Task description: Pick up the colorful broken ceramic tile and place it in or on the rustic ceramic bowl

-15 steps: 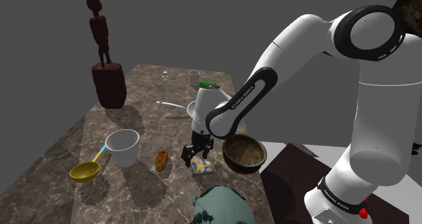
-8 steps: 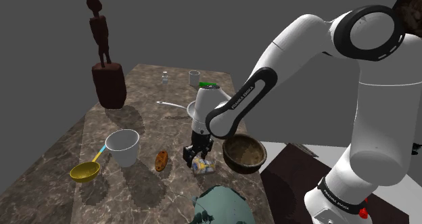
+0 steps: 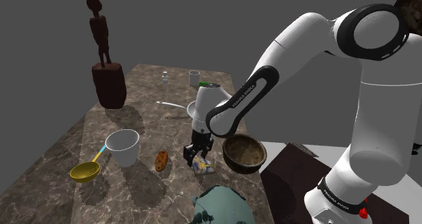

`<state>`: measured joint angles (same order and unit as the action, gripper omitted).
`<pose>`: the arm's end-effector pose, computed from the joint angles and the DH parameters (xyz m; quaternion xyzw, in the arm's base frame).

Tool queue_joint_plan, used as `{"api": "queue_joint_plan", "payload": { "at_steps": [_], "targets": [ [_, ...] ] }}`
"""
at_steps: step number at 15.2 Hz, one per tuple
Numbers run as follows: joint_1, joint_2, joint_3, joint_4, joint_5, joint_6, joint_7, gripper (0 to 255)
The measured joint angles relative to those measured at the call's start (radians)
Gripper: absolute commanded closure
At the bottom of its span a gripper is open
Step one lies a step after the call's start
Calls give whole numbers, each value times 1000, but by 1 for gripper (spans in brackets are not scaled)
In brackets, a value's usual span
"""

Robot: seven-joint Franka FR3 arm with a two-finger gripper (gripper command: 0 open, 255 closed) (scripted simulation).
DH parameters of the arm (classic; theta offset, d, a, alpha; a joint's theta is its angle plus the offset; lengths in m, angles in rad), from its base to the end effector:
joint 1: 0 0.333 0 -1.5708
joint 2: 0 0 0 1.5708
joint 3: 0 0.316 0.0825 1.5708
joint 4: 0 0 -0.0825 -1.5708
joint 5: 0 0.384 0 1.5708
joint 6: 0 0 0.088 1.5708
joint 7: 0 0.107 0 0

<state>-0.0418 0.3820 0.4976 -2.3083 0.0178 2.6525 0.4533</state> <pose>0.4697 0.2384 0.2000 -0.9954 0.0221 0.0382 0.0854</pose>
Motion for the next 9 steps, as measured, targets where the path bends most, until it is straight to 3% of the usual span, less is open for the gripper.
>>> {"api": "queue_joint_plan", "payload": {
  "at_steps": [9],
  "targets": [
    [-43, -116, 50, -1, 71, -107, -35, 255]
  ]
}}
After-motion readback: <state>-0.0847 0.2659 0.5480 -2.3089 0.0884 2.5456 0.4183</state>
